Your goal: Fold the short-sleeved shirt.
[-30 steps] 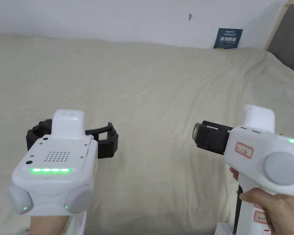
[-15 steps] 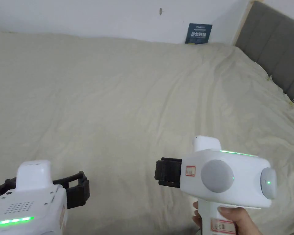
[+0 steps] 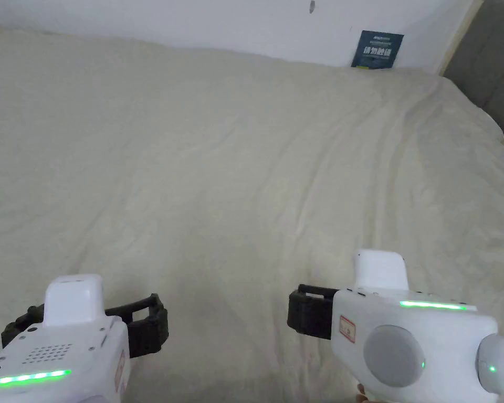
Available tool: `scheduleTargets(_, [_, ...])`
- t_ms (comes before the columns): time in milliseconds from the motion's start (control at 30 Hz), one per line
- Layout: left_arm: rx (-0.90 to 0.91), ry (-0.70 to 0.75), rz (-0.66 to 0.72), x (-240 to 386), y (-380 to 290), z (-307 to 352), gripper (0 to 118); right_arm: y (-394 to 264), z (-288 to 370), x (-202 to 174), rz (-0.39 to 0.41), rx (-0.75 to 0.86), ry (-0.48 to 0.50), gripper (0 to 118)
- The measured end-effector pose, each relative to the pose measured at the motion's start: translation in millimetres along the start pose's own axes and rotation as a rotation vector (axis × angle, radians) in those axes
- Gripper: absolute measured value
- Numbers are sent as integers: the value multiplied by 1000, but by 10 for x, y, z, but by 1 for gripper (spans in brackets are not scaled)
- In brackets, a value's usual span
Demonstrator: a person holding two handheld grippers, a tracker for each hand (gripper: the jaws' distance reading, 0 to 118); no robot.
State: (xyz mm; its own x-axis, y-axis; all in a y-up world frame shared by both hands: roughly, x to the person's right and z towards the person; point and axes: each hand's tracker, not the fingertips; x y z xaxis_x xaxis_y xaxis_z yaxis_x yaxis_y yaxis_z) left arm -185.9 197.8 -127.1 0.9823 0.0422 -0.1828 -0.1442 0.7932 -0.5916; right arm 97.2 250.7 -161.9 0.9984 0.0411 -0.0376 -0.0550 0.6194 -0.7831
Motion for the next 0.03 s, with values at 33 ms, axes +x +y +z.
scheduleTargets(33, [-11,4,10,-19,11,-56,118,-22,-139,-5,32,-5,-10,118])
